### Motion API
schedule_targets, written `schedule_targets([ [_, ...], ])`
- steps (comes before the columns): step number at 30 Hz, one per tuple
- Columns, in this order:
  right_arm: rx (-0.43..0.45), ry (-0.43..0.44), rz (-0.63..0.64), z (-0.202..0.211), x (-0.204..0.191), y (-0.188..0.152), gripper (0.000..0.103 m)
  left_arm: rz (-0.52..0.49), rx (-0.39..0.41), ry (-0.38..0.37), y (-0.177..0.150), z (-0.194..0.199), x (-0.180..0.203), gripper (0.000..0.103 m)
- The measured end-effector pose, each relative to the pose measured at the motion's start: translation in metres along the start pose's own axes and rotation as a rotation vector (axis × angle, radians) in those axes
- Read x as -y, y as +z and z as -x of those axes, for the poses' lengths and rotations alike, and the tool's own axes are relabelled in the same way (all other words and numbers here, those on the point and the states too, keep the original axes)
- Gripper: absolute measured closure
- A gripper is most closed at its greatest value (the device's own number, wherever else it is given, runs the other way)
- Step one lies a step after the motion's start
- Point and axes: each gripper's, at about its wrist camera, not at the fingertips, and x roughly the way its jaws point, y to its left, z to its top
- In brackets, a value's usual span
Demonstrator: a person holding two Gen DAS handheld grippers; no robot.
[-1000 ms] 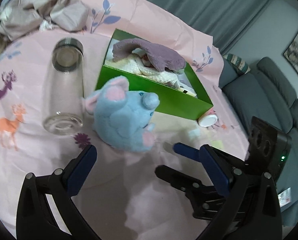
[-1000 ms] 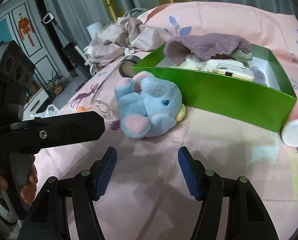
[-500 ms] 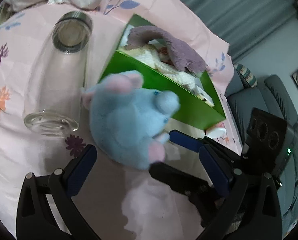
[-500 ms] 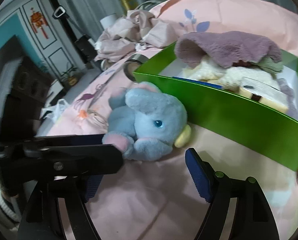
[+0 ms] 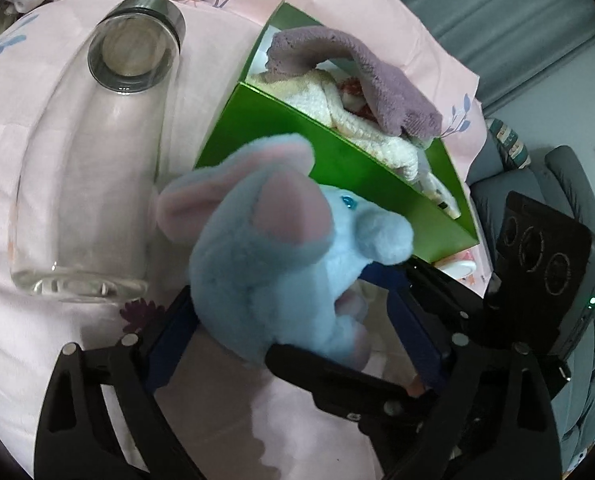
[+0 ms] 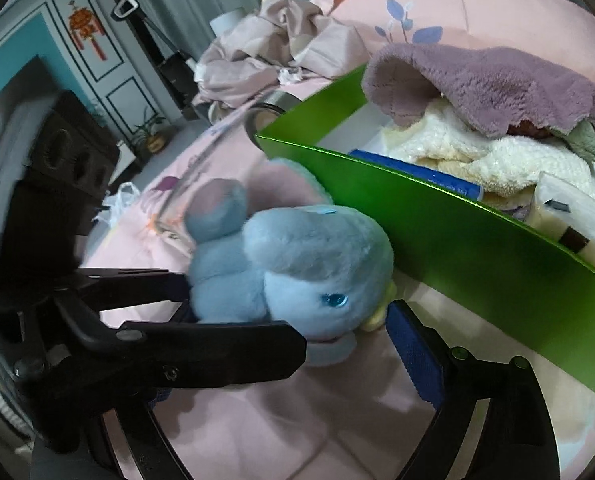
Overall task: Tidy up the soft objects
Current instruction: 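Close the right gripper on the blue elephant and lift it, then lower the elephant into the box and open the right gripper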
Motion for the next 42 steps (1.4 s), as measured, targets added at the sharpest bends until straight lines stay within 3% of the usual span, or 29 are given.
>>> schedule_targets([
  [8, 0.035, -0.055, 0.039, 0.004, -0.011, -0.003, 0.017, -0.045, 0.001, 0.054, -0.001, -0.001, 0.005, 0.025],
  [15, 0.122, -0.091, 0.058, 0.035, -0.025, -0.012, 0.019, -0.111, 0.035, 0.032, -0.013, 0.022, 0.027, 0.025],
  [22, 0.237, -0.190, 0.113, 0.084, -0.044, -0.014, 0.019, -0.199, 0.079, 0.001, -0.012, 0.042, 0.064, 0.025],
  [33, 0.402, -0.290, 0.116, 0.134, -0.032, 0.020, 0.019, -0.332, 0.144, -0.016, 0.039, 0.043, 0.126, 0.025],
  [42, 0.449, -0.278, 0.047, 0.126, 0.011, 0.054, 0.019, -0.358, 0.154, 0.009, 0.084, 0.015, 0.129, 0.025],
])
